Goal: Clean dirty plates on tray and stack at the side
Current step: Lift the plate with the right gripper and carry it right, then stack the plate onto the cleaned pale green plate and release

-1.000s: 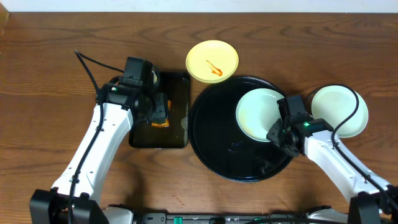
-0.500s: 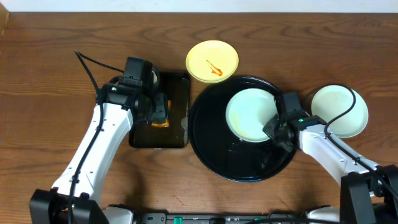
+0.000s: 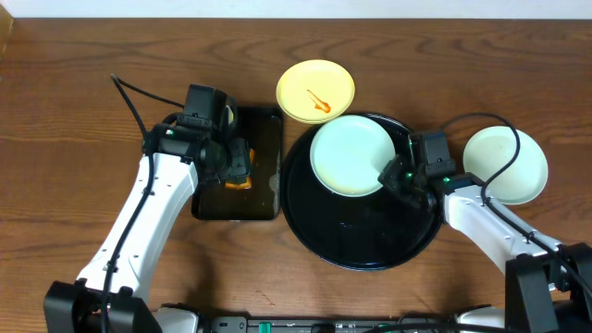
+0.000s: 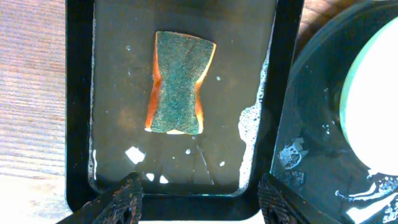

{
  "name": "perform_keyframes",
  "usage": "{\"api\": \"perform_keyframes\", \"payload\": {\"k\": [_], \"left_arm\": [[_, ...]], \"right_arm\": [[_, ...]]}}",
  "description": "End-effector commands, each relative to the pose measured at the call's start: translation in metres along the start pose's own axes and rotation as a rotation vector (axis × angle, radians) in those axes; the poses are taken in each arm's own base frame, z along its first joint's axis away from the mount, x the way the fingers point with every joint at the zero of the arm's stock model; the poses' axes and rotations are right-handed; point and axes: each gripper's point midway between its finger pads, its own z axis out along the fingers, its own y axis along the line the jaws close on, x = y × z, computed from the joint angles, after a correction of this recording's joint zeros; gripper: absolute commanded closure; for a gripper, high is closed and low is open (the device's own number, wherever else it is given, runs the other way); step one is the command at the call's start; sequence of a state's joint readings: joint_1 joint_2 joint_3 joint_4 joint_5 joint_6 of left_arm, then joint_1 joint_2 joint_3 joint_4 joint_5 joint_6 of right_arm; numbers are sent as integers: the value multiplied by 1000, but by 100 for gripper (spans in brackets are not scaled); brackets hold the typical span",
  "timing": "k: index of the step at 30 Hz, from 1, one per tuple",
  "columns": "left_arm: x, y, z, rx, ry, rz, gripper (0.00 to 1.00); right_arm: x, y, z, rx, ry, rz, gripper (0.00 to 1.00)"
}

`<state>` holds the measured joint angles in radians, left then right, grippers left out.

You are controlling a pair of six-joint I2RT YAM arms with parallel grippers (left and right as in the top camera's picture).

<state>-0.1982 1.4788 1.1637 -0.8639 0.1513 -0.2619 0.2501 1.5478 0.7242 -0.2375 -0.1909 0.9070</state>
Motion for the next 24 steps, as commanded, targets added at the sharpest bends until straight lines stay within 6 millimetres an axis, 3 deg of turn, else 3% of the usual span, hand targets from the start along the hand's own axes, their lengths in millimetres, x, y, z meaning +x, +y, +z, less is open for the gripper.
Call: {"api": "perform_keyframes", "payload": {"k": [1, 5, 9, 15, 19, 24], "left_arm": [[-3, -1, -5, 3, -15, -1, 39], [-3, -1, -5, 3, -15, -1, 39], [-3, -1, -5, 3, -15, -1, 39], [-3, -1, -5, 3, -15, -1, 39], [-3, -1, -5, 2, -15, -1, 39], [-3, -1, -5, 3, -15, -1, 39]], "right_arm": [[3, 12, -1, -60, 24, -68, 99], [-12, 29, -15, -125, -54, -200, 99], [-29, 32, -33, -146, -124, -242, 99], [-67, 13, -59, -116, -240, -187, 99], [-100, -21, -74, -37, -334, -102, 99], [-126, -73, -90, 54, -385, 43, 99]]}}
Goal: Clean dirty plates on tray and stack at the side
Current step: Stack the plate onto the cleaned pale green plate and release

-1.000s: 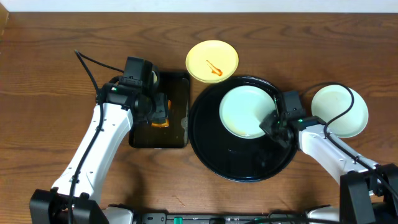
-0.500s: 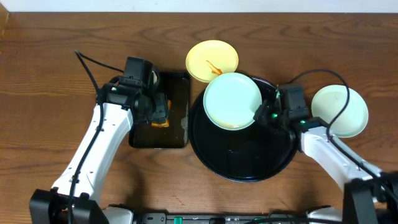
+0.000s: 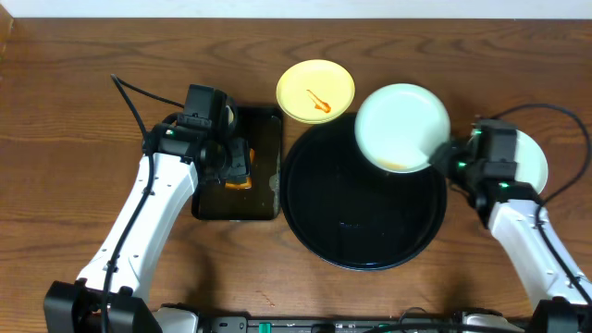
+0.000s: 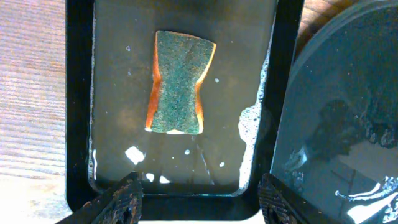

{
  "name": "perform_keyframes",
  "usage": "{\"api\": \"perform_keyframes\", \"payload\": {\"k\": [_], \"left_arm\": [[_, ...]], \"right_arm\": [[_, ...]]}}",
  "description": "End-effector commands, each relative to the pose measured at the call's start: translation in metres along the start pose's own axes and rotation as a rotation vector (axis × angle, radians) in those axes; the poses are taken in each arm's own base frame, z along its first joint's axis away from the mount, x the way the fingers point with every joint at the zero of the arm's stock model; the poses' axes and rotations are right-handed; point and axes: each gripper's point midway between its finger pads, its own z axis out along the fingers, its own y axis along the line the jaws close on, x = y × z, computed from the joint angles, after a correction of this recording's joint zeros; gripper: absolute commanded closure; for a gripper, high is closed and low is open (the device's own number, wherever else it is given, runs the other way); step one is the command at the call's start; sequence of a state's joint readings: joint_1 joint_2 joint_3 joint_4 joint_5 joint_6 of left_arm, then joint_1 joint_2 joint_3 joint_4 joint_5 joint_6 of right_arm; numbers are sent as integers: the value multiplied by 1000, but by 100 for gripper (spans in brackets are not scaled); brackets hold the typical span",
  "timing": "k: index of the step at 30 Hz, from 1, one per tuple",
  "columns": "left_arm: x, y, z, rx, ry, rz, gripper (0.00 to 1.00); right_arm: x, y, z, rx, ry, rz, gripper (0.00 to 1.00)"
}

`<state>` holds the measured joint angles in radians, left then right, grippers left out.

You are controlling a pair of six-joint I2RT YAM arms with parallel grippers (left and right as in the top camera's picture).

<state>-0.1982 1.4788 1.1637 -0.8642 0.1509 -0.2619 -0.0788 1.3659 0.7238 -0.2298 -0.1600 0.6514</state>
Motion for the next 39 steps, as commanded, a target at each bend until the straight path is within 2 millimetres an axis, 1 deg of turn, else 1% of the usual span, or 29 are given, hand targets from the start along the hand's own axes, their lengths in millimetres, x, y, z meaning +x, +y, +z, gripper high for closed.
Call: {"api": "perform_keyframes", "payload": {"k": [1, 6, 7, 8, 12, 15, 17, 20, 21, 22, 23, 25, 28, 30, 34, 35, 39], "left_arm": [[-3, -1, -5, 3, -15, -1, 39], [-3, -1, -5, 3, -15, -1, 39], [-3, -1, -5, 3, -15, -1, 39], [-3, -1, -5, 3, -15, -1, 39], [-3, -1, -5, 3, -15, -1, 39], [-3, -1, -5, 3, -15, -1, 39], [-3, -1, -5, 3, -15, -1, 39], [-3, -1, -5, 3, -15, -1, 39], [-3, -1, -5, 3, -15, -1, 39], [-3, -1, -5, 3, -15, -1, 39], [-3, -1, -5, 3, -15, -1, 39], [-3, -1, -5, 3, -15, -1, 39], [-3, -1, -5, 3, -15, -1, 39], [-3, -1, -5, 3, -15, -1, 39], [-3, -1, -5, 3, -15, -1, 39], [-3, -1, -5, 3, -15, -1, 39], [-3, -1, -5, 3, -15, -1, 39]], "right_arm": [[-30, -44, -12, 106, -83, 85, 99], [-55, -103, -29, 230, -156, 219, 99], [-57, -109, -31, 239, -163, 234, 99], [-60, -123, -36, 263, -174, 271, 99], [-67, -153, -49, 323, -207, 346, 99], [-70, -168, -56, 350, -228, 383, 99], [-72, -173, -59, 357, -237, 397, 99], [-75, -176, -61, 359, -251, 404, 99], [-76, -176, -61, 358, -253, 403, 98], [-77, -176, -61, 355, -259, 402, 85], [-78, -175, -61, 353, -262, 401, 76], [-80, -173, -60, 340, -263, 388, 71], [-78, -164, -56, 300, -232, 318, 67], [-74, -147, -50, 230, -185, 224, 65], [-68, -114, -42, 116, -122, 146, 64], [-67, -98, -41, 74, -99, 104, 64], [-70, -49, -46, 18, -49, -70, 59]]}}
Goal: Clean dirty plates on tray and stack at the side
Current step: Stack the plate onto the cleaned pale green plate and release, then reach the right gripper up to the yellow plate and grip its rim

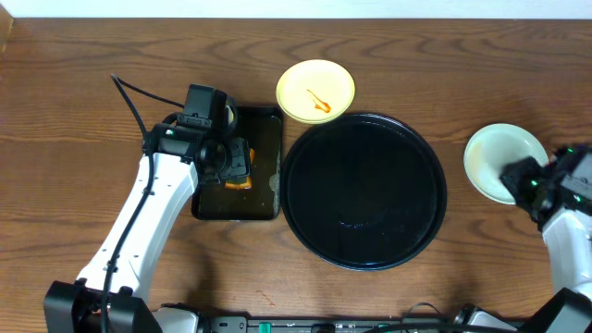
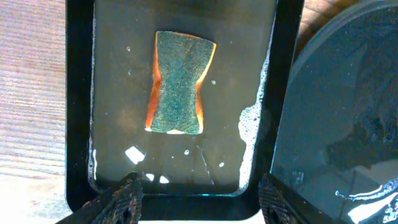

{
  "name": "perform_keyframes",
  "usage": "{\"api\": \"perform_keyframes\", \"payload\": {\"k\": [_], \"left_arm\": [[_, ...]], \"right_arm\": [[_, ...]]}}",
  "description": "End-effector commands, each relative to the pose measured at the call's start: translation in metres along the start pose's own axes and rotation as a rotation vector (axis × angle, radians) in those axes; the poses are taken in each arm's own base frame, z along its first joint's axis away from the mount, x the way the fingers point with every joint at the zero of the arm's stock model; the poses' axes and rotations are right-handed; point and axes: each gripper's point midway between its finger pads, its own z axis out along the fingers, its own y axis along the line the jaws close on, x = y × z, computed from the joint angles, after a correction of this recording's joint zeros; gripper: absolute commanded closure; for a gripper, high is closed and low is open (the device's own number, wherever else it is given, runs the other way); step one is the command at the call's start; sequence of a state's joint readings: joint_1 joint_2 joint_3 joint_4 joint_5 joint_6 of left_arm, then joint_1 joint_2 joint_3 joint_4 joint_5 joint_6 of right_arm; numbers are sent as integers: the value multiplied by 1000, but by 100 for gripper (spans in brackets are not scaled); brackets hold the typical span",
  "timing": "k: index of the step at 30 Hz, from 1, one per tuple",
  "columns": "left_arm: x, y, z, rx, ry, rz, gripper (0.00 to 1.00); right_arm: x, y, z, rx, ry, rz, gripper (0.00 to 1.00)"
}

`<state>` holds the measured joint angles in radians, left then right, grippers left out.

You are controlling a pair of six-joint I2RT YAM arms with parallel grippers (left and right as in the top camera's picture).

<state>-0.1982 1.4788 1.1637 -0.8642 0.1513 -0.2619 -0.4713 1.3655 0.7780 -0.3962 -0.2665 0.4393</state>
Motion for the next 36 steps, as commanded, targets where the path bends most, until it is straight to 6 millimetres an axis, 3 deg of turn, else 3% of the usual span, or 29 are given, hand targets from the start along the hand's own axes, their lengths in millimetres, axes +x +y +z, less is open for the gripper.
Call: {"api": "perform_keyframes", "payload": {"k": [1, 6, 9, 16, 23, 26, 30, 34, 36], "left_arm": [[-3, -1, -5, 3, -15, -1, 39], [-3, 0, -5, -1, -17, -1, 39], [-3, 0, -5, -1, -17, -1, 39], [-3, 0, -5, -1, -17, -1, 39], [-3, 0, -5, 0, -17, -1, 39], [-3, 0, -5, 0, -17, -1, 39], [-3, 0, -5, -1, -17, -1, 39], [-3, 0, -5, -1, -17, -1, 39], [-3, 0, -5, -1, -17, -1, 39]], "right_arm": [[-13, 65, -21, -128, -10, -240, 57], [-2, 130, -41, -198, 47, -437, 53], [7, 158, -46, -234, 73, -512, 50], [32, 212, -34, -272, 191, -616, 48], [30, 281, -25, -289, 283, -731, 44], [33, 304, -13, -300, 303, -765, 41], [48, 331, 18, -325, 293, -793, 39], [71, 334, 55, -280, 319, -773, 41], [92, 329, 83, -254, 369, -756, 43]]}}
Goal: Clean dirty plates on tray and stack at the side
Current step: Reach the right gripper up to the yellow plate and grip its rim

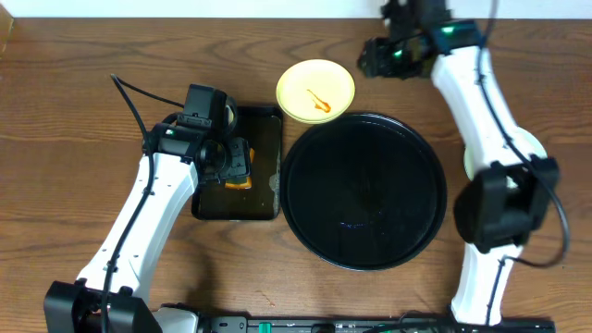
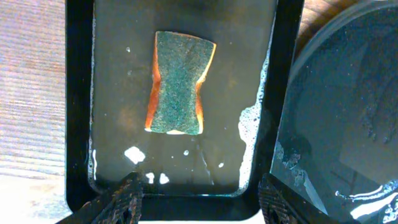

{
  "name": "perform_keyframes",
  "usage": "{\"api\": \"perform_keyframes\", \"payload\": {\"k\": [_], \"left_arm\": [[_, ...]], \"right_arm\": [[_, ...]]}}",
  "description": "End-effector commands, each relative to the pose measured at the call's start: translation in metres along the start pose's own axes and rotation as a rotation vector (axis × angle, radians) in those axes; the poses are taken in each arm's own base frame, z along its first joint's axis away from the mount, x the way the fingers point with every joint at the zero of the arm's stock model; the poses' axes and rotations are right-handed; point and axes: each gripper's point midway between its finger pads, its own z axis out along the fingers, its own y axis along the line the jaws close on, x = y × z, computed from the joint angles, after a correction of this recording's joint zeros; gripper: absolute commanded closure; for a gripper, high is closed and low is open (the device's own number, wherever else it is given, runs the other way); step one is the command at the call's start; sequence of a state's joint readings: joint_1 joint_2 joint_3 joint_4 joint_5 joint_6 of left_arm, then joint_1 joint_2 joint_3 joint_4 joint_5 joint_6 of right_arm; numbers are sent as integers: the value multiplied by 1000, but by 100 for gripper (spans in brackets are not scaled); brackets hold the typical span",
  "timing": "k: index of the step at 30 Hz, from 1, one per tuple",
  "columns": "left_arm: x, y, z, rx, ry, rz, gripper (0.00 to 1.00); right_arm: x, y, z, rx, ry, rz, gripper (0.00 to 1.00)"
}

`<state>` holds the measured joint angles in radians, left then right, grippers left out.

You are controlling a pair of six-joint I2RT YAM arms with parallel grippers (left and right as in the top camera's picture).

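Note:
A yellow plate [image 1: 315, 91] with an orange smear lies on the table just behind the round black tray [image 1: 363, 190], which holds only water. My right gripper [image 1: 370, 57] hangs by the yellow plate's far right edge; its jaws are too dark to read. A pale green plate [image 1: 470, 159] at the right side is mostly hidden under the right arm. My left gripper [image 2: 200, 202] is open above the near end of the black basin [image 2: 78, 93]. A green-and-orange sponge [image 2: 178, 84] lies in the basin's water, well apart from the fingers [image 2: 127, 199].
The basin [image 1: 239, 163] stands directly left of the tray, their rims nearly touching. The right arm reaches from the front right across the table's right side to the back. A black cable trails behind the left arm. Bare wood lies left of the basin.
My right arm has gone from the green plates at the right edge to the back of the table, its gripper now beside the yellow plate. The left arm and sponge have not moved.
First my right gripper held a pale green plate on the tray. Then the plate was over the tray's back right rim. Later it lay on the other green plate at the right and the tray held no plate. Now the gripper is by the yellow plate.

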<state>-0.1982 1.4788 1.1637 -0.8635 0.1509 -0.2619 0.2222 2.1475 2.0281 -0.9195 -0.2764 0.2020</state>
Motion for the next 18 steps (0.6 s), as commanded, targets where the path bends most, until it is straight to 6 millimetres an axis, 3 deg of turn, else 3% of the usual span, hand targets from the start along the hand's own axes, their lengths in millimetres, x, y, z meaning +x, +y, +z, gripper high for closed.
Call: {"api": "perform_keyframes", "payload": {"k": [1, 6, 9, 15, 18], "left_arm": [[-3, 0, -5, 0, -16, -1, 39], [-3, 0, -5, 0, -16, -1, 39], [-3, 0, -5, 0, -16, -1, 39], [-3, 0, -5, 0, -16, -1, 39], [-3, 0, -5, 0, -16, -1, 39]], "right_arm": [[16, 0, 42, 18, 66, 57, 44], [38, -12, 87, 39, 142, 173, 47], [49, -17, 102, 45, 177, 209, 48], [64, -24, 122, 53, 225, 264, 51], [68, -24, 127, 46, 236, 300, 58]]}}
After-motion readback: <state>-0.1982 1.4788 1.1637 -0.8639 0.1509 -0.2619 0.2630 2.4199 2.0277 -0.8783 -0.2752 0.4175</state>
